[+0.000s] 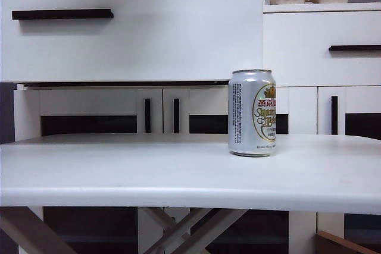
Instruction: Pick up a can of beer from the white table, open the left drawer, place the beer inside the drawer, and finally close the drawer.
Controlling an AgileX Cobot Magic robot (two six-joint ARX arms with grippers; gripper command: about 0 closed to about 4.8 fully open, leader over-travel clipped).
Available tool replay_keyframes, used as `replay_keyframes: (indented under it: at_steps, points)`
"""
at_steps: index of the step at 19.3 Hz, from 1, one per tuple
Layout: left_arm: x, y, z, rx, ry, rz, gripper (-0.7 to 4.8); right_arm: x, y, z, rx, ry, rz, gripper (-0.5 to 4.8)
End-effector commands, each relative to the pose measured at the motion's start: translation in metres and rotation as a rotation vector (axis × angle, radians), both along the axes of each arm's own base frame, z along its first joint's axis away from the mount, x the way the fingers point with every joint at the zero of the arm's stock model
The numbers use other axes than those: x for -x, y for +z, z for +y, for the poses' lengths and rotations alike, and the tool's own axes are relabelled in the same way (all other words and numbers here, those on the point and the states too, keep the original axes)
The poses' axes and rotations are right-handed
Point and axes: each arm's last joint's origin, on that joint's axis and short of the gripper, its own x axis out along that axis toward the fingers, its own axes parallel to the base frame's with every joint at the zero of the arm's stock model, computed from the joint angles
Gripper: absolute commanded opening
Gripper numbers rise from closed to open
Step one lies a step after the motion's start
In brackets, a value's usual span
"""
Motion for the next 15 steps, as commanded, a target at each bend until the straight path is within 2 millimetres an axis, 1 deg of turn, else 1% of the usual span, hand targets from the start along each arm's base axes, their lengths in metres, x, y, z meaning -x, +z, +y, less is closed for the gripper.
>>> replay_keyframes:
  at_steps: [1, 2, 3, 4, 5, 6, 9, 11, 13, 15]
  points:
    - [0.002, 0.004, -0.002, 0.005, 0.006, -0.027, -0.06, 0.006, -0.011, -0.001, -0.009, 0.017, -0.004, -0.05]
    - [0.002, 0.004, -0.002, 0.005, 0.006, -0.026, -0.06, 0.007, -0.017, -0.002, -0.007, 0.016, 0.006, -0.05]
    - [0.002, 0.004, -0.002, 0.005, 0.005, -0.026, -0.06, 0.009, -0.025, -0.003, 0.003, 0.015, 0.032, 0.07]
    - [0.002, 0.004, -0.002, 0.007, 0.006, -0.024, -0.06, 0.009, -0.032, -0.003, 0.007, 0.022, 0.048, 1.59]
    - [0.002, 0.004, -0.002, 0.007, 0.006, -0.024, -0.06, 0.009, -0.035, -0.002, 0.005, 0.030, 0.051, 2.78]
    - [0.002, 0.004, -0.002, 0.007, 0.006, -0.024, -0.06, 0.008, -0.041, -0.002, 0.000, 0.034, 0.045, 4.79]
    - [0.002, 0.004, -0.002, 0.007, 0.006, -0.024, -0.06, 0.007, -0.055, -0.001, -0.005, 0.050, 0.029, 4.79]
    - [0.002, 0.004, -0.002, 0.007, 0.006, -0.024, -0.06, 0.006, -0.063, 0.000, -0.037, 0.065, -0.017, 4.79]
    - [0.002, 0.004, -0.002, 0.007, 0.006, -0.023, -0.06, 0.005, -0.076, 0.000, -0.058, 0.058, -0.084, 4.79]
    - [0.002, 0.004, -0.002, 0.009, 0.007, -0.021, -0.06, 0.004, -0.088, 0.000, -0.058, 0.044, -0.096, 4.79]
